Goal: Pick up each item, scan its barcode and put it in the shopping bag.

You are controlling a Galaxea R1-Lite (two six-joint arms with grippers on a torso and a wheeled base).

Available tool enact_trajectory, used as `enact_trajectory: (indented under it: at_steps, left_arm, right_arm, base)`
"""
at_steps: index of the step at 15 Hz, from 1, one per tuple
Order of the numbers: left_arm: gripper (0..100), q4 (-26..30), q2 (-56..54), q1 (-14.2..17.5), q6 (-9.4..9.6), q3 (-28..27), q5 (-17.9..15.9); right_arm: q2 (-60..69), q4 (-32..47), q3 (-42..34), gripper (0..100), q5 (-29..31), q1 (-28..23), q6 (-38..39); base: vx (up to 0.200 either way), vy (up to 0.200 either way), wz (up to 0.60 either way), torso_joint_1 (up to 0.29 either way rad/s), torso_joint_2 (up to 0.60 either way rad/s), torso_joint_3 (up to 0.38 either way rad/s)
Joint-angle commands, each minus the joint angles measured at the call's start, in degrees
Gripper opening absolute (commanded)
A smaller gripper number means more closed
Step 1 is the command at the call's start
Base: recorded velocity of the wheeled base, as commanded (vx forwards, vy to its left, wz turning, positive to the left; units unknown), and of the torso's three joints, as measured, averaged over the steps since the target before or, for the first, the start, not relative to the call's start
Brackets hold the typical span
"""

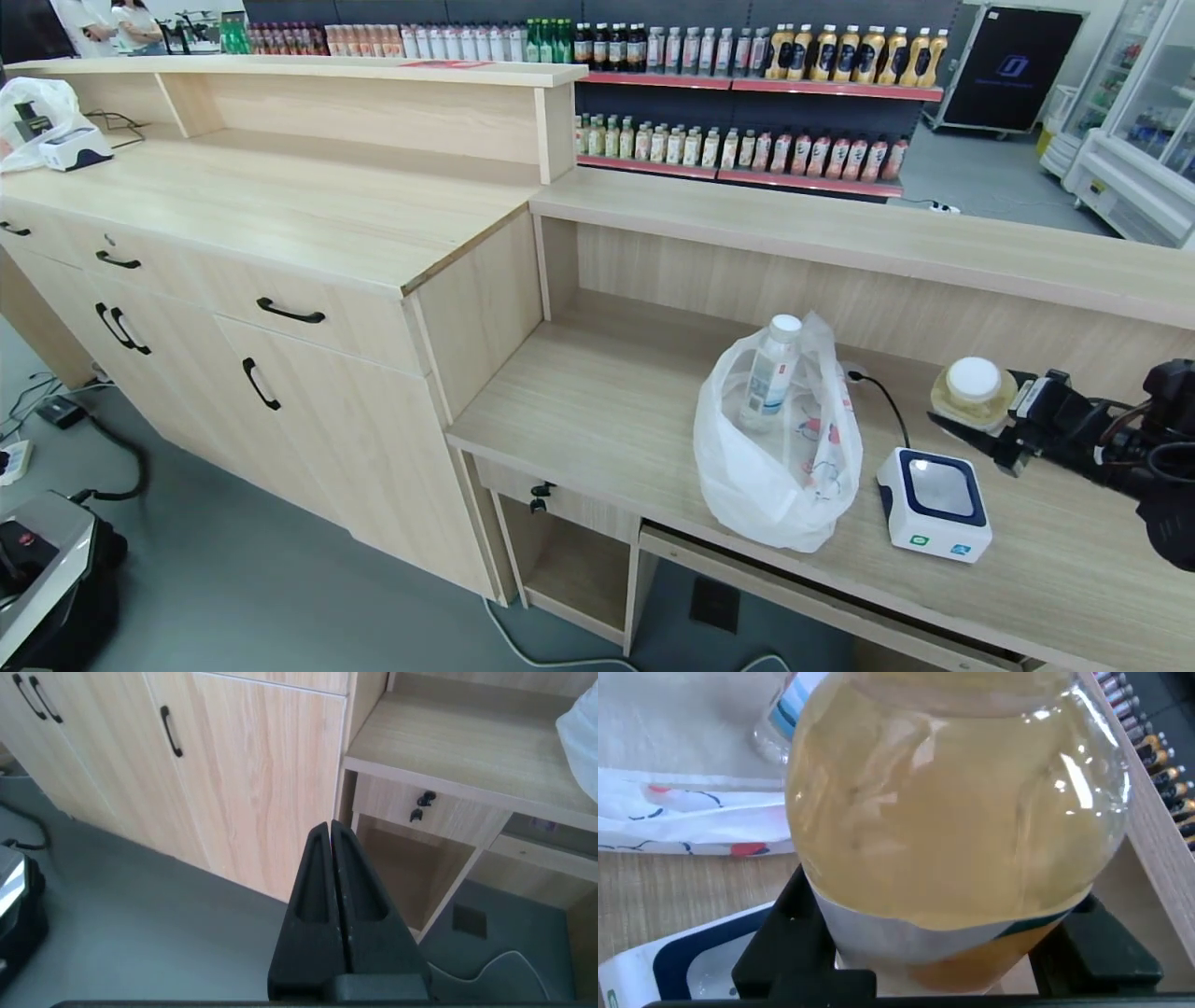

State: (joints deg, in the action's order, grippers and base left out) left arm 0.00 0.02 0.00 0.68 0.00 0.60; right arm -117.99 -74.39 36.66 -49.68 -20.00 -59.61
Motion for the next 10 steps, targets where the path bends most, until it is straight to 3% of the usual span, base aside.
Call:
enact_trajectory:
  at_steps: [1, 10]
  left_arm:
    - [0, 0.0, -0.02, 0.0, 0.02, 0.0, 0.02]
    - [0, 0.0, -0.02, 0.0, 0.02, 0.0, 0.02]
  right_arm:
    - [-2.33, 0.03, 0.26, 0, -1.04, -0.3, -1.65]
    - [-4.09, 1.26, -0.01, 0, -2.0, -2.23, -4.9]
  base:
    - [0.0, 0.0, 0.0, 0.0, 0.0, 0.0]
    - [0.0, 0.0, 0.0, 0.0, 0.0, 0.0]
